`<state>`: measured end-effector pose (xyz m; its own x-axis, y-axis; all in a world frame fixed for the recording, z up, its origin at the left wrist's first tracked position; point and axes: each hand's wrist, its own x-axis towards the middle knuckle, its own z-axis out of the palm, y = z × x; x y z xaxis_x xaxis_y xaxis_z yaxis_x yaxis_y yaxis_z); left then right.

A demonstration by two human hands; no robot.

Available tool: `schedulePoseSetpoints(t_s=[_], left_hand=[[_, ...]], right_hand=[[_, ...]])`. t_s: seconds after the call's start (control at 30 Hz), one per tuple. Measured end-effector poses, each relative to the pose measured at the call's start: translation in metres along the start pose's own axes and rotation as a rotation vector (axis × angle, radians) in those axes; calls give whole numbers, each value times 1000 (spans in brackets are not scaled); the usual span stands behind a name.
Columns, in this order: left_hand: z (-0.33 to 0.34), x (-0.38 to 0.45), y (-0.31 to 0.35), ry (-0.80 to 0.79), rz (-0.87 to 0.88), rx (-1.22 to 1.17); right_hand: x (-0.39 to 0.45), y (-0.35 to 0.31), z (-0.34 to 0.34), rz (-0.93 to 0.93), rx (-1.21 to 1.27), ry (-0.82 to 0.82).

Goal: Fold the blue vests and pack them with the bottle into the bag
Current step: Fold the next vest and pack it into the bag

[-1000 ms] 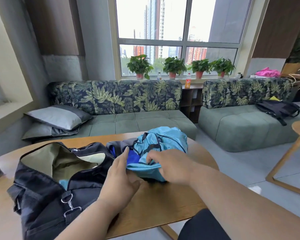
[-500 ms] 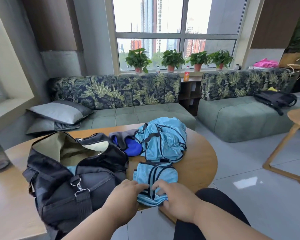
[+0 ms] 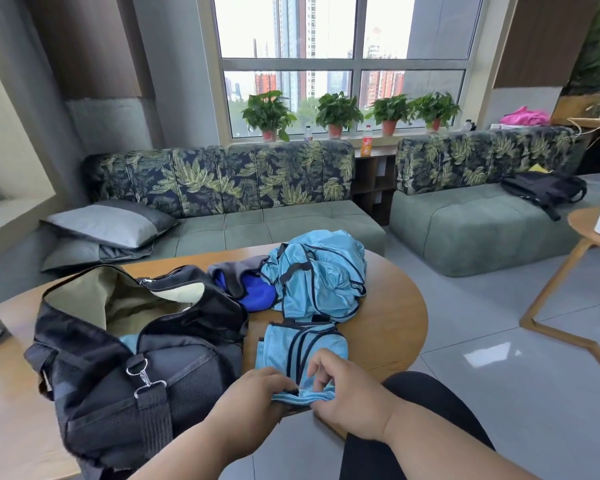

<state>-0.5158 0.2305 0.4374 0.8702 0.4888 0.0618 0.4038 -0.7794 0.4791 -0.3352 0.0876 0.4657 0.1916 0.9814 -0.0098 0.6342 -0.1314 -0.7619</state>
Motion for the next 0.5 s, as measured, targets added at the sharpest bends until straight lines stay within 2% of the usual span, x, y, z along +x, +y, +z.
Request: schedulePoseSetpoints(t_s=[0.07,0.13,0.23,0.33,0.4,0.5], left_hand=[[-1,-1,0,21,-11,-52],[-1,-2,0,35,-33,-104],[-3,-4,1,38,-69,-160],[-6,-6,3,41,-98,-182],[-7,-8,4,45,-110,-200],[-9,-9,5,56,-117,-219]], right_hand=[[2,6,-4,43,104,42],[11,16,-11,120,184,176],[32,38,-27,304,43,336],[55,64,-39,392,-91,269],[67,74,-40,383,-135,210],[78,77,-35,376,-185,209]])
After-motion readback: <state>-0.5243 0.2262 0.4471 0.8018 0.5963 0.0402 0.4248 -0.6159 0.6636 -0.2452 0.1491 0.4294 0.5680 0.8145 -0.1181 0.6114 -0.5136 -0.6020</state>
